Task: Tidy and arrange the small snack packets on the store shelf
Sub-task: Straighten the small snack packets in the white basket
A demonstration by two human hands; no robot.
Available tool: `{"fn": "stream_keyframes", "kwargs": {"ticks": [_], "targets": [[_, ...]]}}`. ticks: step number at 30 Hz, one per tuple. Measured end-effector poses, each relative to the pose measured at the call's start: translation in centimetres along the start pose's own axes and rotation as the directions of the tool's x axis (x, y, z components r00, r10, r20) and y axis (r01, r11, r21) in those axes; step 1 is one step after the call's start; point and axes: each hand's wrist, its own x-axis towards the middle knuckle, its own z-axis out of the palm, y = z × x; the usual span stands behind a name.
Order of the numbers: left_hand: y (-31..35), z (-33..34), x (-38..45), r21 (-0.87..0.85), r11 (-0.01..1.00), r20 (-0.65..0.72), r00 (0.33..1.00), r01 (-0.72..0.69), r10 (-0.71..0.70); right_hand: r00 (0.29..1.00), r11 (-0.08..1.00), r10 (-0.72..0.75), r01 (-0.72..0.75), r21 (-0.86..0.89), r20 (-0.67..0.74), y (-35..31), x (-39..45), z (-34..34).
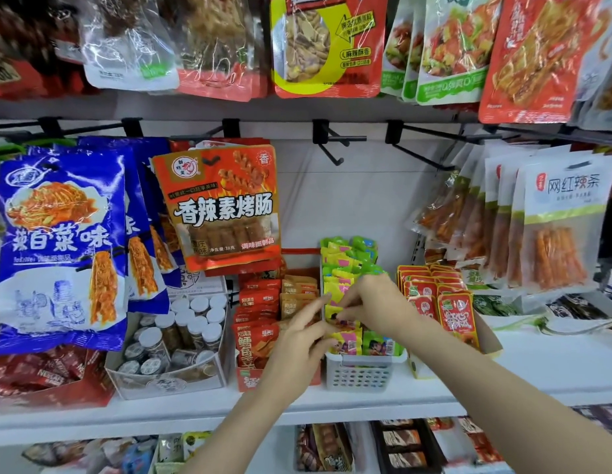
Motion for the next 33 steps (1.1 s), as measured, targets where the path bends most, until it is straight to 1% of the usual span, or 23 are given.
{"fn": "stream_keyframes", "kwargs": {"ticks": [2, 3, 6, 8, 10, 11, 12, 13, 14, 15, 16, 19, 22, 25, 27, 29, 31, 33], "targets": [[-0.2, -0.1, 0.1, -0.024, 1.000, 0.050, 0.999, 0.013, -0.012, 1.000, 0.998, 0.004, -0.005, 0.060, 0.023, 0.7, 0.0, -0.5], [-0.3, -0.1, 0.1, -0.030, 0.999, 0.064, 0.998, 0.027, -0.025, 1.000, 0.998, -0.002, 0.001, 0.057, 0.030, 0.9, -0.1, -0.5], [-0.7, 0.1, 0.4, -0.038, 0.996, 0.052, 0.996, 0.079, -0.077, 1.000, 0.999, 0.000, 0.000, 0.047, -0.006, 0.6, -0.5, 0.6], [-0.8, -0.1, 0.4, -0.084, 0.982, 0.045, 0.985, 0.169, -0.166, 1.000, 0.999, -0.001, 0.002, 0.054, -0.018, 0.4, -0.4, 1.0], [-0.8, -0.2, 0.4, -0.108, 0.965, 0.073, 0.970, 0.238, -0.231, 0.999, 0.997, -0.013, 0.011, 0.076, 0.035, 0.8, -0.1, 0.4], [-0.8, -0.2, 0.5, -0.097, 0.967, 0.086, 0.970, 0.235, -0.227, 0.998, 0.993, 0.000, -0.006, 0.115, 0.055, 1.1, -0.1, -0.3], [-0.7, -0.2, 0.6, -0.076, 0.975, 0.095, 0.975, 0.208, -0.200, 0.999, 0.986, 0.027, -0.034, 0.165, 0.042, 1.4, 0.0, -0.9], [-0.6, -0.2, 0.7, -0.056, 0.984, 0.098, 0.982, 0.168, -0.162, 0.998, 0.978, 0.059, -0.055, 0.202, -0.012, 1.7, 0.0, -1.4], [-0.4, -0.2, 0.8, -0.047, 0.990, 0.096, 0.987, 0.136, -0.131, 0.992, 0.978, 0.081, -0.061, 0.200, -0.093, 1.9, 0.1, -1.7], [-0.2, -0.2, 0.9, -0.051, 0.992, 0.090, 0.990, 0.117, -0.112, 0.983, 0.986, 0.086, -0.061, 0.156, -0.160, 2.0, 0.2, -1.6], [-0.2, -0.2, 0.9, -0.057, 0.993, 0.082, 0.991, 0.107, -0.102, 0.980, 0.993, 0.079, -0.062, 0.097, -0.182, 2.0, 0.2, -1.4], [-0.4, -0.3, 0.7, -0.065, 0.992, 0.064, 0.992, 0.113, -0.108, 0.985, 0.995, 0.097, -0.099, -0.006, -0.141, 1.4, 0.3, -0.2], [-0.5, -0.5, 0.7, -0.070, 0.986, 0.055, 0.987, 0.152, -0.149, 0.982, 0.988, 0.146, -0.150, -0.028, -0.124, 1.0, 0.5, 0.7], [-0.5, -0.5, 0.8, -0.081, 0.982, 0.053, 0.985, 0.168, -0.164, 0.983, 0.985, 0.161, -0.165, -0.040, -0.093, 0.8, 1.0, 1.4], [-0.5, -0.4, 0.8, -0.089, 0.980, 0.052, 0.983, 0.179, -0.175, 0.986, 0.987, 0.132, -0.140, -0.074, -0.103, 0.6, 1.1, 1.6], [-0.5, -0.4, 0.8, -0.093, 0.977, 0.051, 0.981, 0.190, -0.186, 0.987, 0.989, 0.067, -0.085, -0.118, -0.149, 0.5, 0.9, 1.3], [-0.5, -0.4, 0.8, -0.093, 0.974, 0.051, 0.978, 0.205, -0.201, 0.979, 0.994, 0.014, -0.035, -0.099, -0.205, 0.4, 0.4, 0.0], [-0.4, -0.4, 0.7, -0.098, 0.966, 0.066, 0.971, 0.237, -0.231, 0.974, 0.999, -0.014, 0.005, -0.041, -0.227, 0.5, -0.1, -1.9]]}}
